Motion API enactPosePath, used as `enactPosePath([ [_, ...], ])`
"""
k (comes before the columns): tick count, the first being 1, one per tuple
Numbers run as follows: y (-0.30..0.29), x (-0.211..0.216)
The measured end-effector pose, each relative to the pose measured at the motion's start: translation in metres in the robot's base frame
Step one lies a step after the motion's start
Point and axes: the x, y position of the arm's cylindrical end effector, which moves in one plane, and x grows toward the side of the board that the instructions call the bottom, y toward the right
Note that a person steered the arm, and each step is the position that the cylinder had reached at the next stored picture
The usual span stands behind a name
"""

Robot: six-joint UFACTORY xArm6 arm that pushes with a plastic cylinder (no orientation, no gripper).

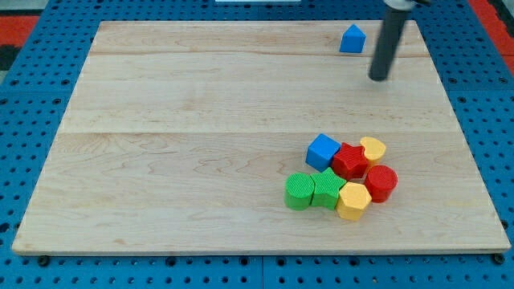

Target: Move the yellow heart below the blue triangle

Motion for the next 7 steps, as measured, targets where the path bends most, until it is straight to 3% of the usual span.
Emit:
enactPosePath([
  [2,0.038,0.086],
  [4,-0.024,0.145],
  [6,-0.113,0.132],
  [7,-0.107,0.1],
])
